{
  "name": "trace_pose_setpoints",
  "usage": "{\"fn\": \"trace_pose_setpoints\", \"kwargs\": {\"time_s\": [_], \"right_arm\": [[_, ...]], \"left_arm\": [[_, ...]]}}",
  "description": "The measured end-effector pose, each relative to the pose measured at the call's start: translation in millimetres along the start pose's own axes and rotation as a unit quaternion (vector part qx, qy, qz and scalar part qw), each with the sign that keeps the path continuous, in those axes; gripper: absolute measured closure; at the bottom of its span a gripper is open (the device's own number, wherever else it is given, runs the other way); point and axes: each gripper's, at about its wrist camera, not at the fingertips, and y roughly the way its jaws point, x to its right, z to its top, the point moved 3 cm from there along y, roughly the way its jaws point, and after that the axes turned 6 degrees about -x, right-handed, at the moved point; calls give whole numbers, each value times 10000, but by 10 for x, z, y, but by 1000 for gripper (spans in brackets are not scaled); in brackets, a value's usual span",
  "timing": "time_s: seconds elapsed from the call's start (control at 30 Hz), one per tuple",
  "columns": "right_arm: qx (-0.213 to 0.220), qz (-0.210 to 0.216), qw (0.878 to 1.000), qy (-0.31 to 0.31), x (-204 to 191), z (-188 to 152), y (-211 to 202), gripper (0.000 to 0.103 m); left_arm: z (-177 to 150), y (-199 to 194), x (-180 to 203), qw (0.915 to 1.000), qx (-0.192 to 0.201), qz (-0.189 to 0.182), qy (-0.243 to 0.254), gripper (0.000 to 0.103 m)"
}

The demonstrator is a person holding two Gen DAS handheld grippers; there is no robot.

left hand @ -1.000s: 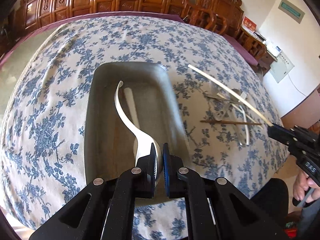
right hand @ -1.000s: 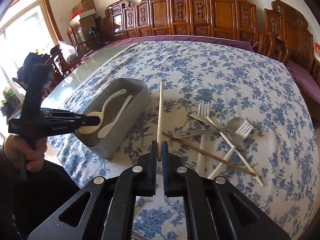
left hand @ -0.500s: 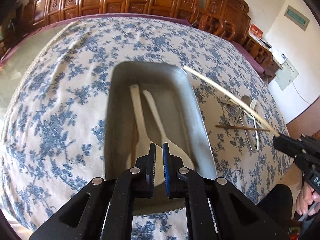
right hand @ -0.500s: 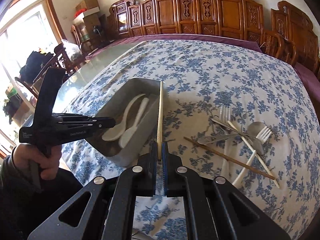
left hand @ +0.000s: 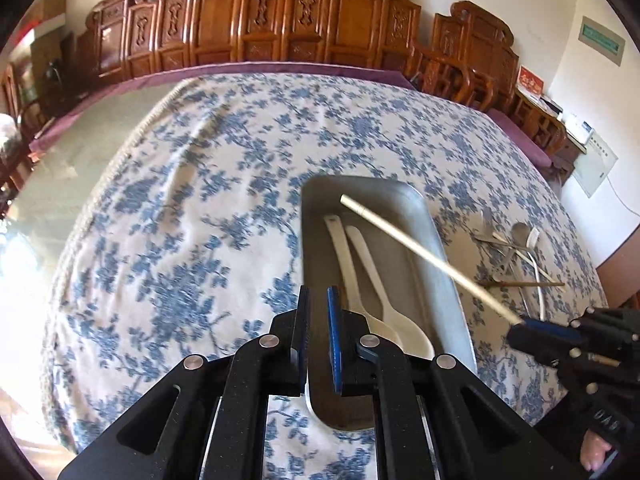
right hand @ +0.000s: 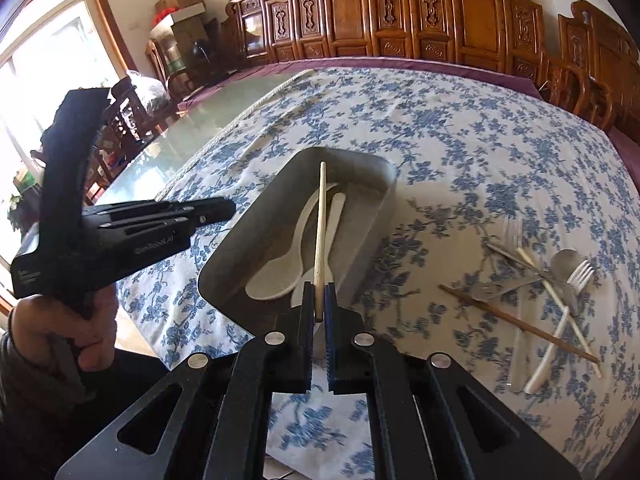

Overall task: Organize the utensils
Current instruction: 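Lower the wooden chopstick into the grey tray and open the right tool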

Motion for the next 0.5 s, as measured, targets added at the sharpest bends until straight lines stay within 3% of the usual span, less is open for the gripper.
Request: {"fn": "trace_pose_setpoints", "kwargs": {"time_s": [0.5], "right_arm": [[-88,-38,9993,360,-111,119,378,97]], "left_arm": [[16,-55,-58,9999,91,65,-37,96]]}}
